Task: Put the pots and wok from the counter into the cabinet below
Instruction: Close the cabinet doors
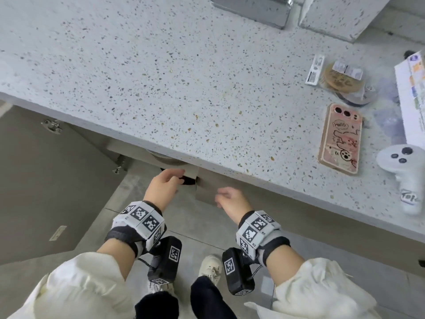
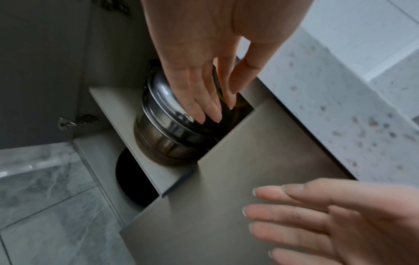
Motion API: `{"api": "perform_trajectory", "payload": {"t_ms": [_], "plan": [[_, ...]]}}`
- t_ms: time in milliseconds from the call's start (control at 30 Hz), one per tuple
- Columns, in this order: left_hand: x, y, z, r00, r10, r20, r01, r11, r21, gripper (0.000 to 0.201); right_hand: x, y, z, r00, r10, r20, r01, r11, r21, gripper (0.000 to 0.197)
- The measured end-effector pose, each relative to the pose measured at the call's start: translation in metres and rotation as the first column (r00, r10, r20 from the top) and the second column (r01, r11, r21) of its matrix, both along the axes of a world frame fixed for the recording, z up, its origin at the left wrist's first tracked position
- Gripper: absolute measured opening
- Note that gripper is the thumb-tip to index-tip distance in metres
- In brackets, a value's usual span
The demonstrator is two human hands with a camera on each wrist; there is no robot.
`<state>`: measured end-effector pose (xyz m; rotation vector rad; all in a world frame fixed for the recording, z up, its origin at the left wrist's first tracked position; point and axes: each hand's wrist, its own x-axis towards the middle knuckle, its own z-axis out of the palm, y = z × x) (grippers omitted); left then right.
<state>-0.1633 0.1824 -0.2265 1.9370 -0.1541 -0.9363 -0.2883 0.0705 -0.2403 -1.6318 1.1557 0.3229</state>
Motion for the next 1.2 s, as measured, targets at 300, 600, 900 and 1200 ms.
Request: {"api": "perform_trajectory", "payload": {"t_ms": [300,600,900,1200], "plan": [[0.090,0.130,0.018,0.956,0.246,0.160,-0.251,0.968,0.013,0.035,0.124,0.088,0.061,0.869,0.381,0.316,-0.323,0.920,-0.221,0.022],[0.203,0.291,0.044,0.801,0.094,0.591,-0.339,0.885,0.319,0.045,0.234,0.162,0.071,0.802,0.589,0.098,-0.316,0.558,-0.767,0.051],[0.229,0.337,0.037,0.935,-0.046,0.351,-0.202,0.745,0.636,0.041,0.238,0.161,0.071,0.810,0.571,-0.133,-0.443,0.448,-0.776,0.061],[0.202,0.299,0.037,0.960,-0.198,0.198,0.059,0.834,0.548,0.022,0.227,0.142,0.089,0.813,0.582,0.004,-0.411,0.579,-0.704,0.051]]}}
